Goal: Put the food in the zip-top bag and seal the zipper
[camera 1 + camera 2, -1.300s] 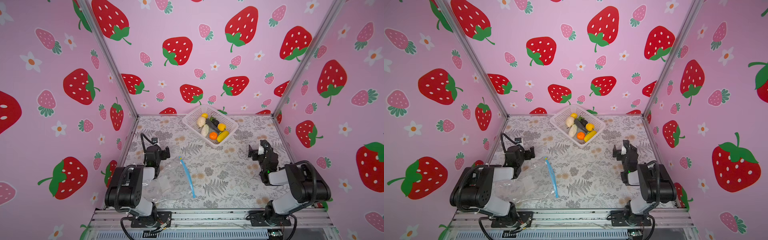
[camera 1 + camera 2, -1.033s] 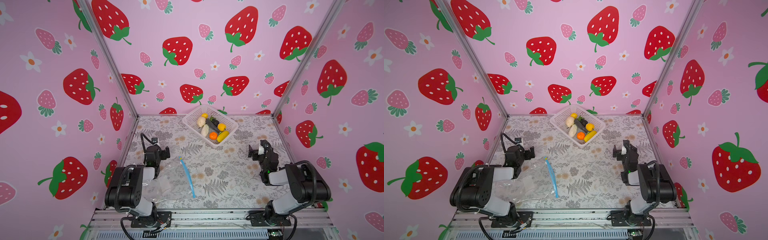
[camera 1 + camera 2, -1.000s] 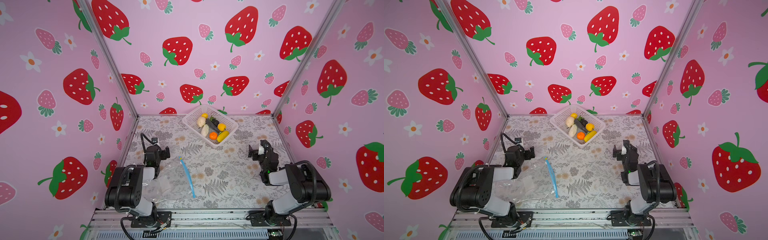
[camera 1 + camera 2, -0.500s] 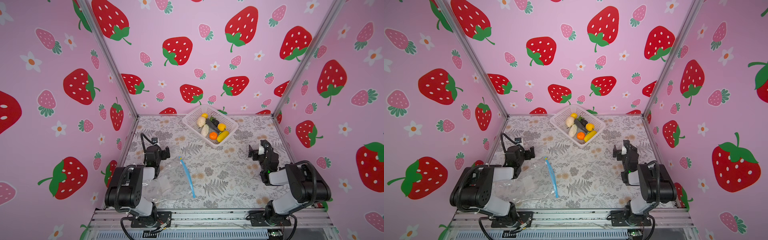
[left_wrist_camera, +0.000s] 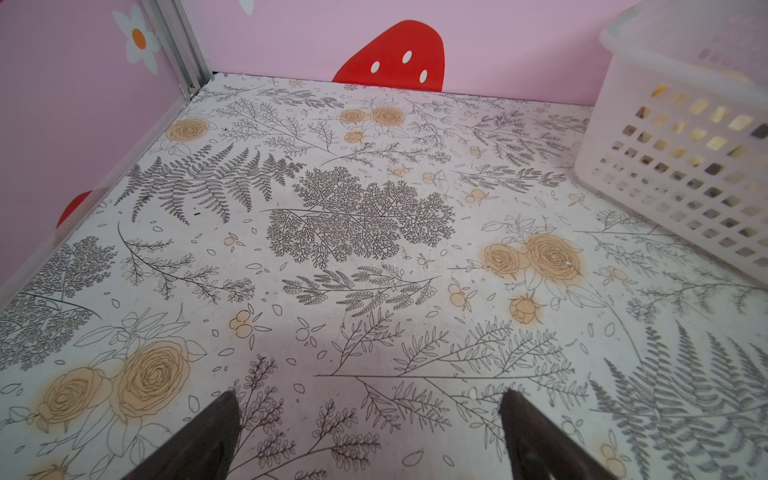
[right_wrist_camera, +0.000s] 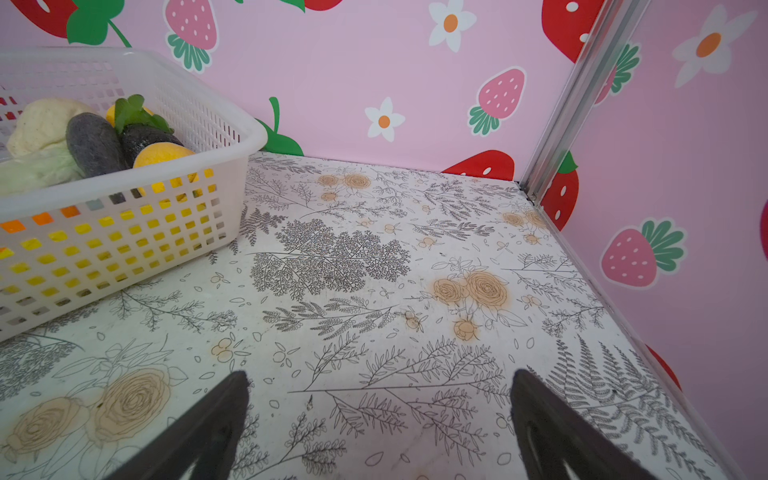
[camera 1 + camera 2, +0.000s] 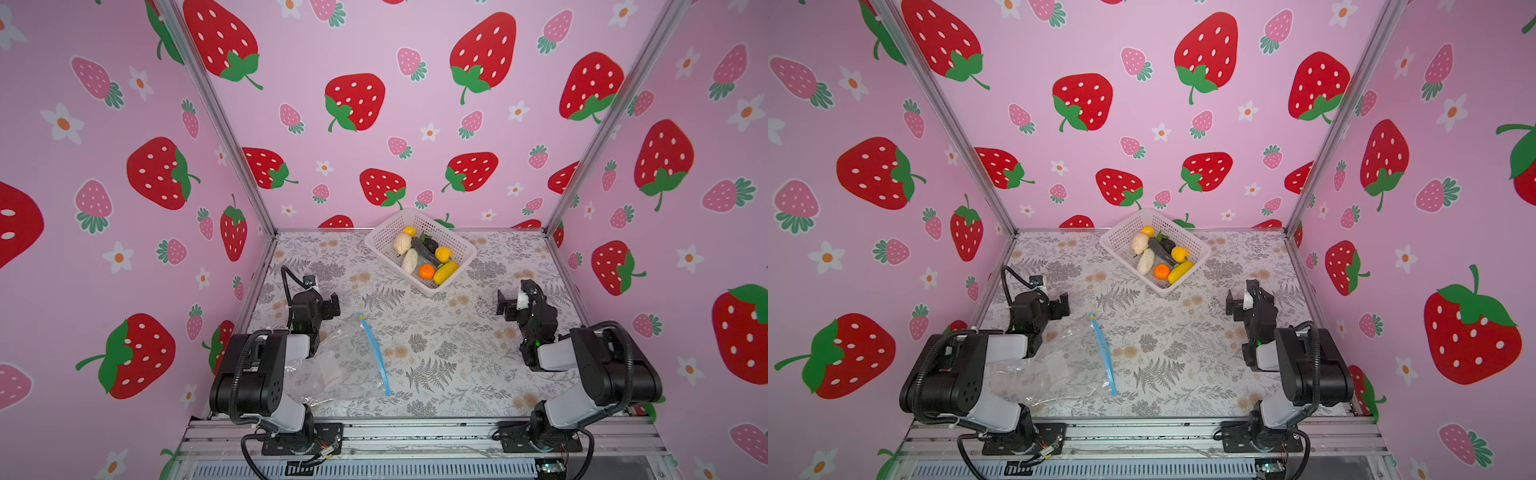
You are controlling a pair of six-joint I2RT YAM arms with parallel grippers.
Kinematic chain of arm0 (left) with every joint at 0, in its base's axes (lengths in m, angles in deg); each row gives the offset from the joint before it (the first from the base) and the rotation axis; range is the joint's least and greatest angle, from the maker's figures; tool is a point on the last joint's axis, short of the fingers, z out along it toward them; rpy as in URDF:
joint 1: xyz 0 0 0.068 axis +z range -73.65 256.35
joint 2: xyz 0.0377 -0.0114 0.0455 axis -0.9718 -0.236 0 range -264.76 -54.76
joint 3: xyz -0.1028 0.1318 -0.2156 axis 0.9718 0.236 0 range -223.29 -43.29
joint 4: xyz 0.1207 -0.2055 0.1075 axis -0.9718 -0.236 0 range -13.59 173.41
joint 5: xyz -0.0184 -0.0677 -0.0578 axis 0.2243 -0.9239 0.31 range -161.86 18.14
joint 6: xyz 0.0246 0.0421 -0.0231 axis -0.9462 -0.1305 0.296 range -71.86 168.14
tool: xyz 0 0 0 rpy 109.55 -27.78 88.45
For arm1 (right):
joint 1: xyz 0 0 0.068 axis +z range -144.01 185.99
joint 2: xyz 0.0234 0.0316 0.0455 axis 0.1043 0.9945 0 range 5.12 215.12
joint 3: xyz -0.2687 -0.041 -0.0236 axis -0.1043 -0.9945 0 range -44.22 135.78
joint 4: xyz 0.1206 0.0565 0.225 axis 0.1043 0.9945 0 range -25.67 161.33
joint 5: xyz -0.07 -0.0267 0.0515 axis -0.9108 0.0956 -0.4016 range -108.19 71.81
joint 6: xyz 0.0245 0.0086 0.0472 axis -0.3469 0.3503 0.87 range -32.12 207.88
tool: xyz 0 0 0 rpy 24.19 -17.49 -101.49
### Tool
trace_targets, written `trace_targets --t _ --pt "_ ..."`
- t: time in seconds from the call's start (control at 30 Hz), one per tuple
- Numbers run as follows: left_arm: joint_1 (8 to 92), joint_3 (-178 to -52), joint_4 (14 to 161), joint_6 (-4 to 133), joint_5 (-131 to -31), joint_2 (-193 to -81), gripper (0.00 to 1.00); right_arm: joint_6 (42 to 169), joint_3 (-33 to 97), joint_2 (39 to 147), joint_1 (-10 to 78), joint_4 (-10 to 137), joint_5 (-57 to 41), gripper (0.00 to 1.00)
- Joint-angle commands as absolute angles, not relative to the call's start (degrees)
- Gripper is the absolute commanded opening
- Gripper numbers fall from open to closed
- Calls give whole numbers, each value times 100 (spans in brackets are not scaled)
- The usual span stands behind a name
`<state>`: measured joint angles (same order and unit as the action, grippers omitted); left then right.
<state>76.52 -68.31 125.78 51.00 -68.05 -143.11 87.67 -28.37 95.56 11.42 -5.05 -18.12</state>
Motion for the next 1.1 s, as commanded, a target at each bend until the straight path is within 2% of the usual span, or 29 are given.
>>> trace_targets --t 0.0,0.07,0.23,0.3,0.5,0.57,0.67,0.77,0.9,1.07 --pt "7683 -6951 12687 5061 -6869 -14356 99 8753 -2905 9517 1074 -753 -1757 99" --pt "7683 -6947 12691 5060 -6878 -14344 99 8933 -2881 9510 1069 -697 -2191 99" --pt "7670 -6925 12706 5043 -6853 -14328 99 8914 -2905 9487 1115 -741 -2311 99" --pt "7653 -6957 12628 5092 -6703 -14238 99 8992 -2995 9290 1201 -812 -2740 99" --pt "7603 -7576 11045 5015 -6628 -13491 99 9001 -2610 8276 1385 512 -3300 99" --pt "7491 -7795 10729 5094 -6482 -13331 99 9481 -2299 7932 1415 1128 -3315 99" --pt "7174 -8502 9791 5471 -6094 -13261 99 10252 -1497 7649 1468 2585 -2781 99" --pt "6723 -9274 8712 6113 -5479 -13395 98 11041 -968 7702 1645 3444 -2106 99" --pt "6321 -10040 7639 7086 -5660 -13688 98 12295 -458 7949 2077 4481 -1902 99" --pt "6054 -10281 7461 8126 -6399 -13898 98 14069 33 8545 2637 5206 -1688 99"
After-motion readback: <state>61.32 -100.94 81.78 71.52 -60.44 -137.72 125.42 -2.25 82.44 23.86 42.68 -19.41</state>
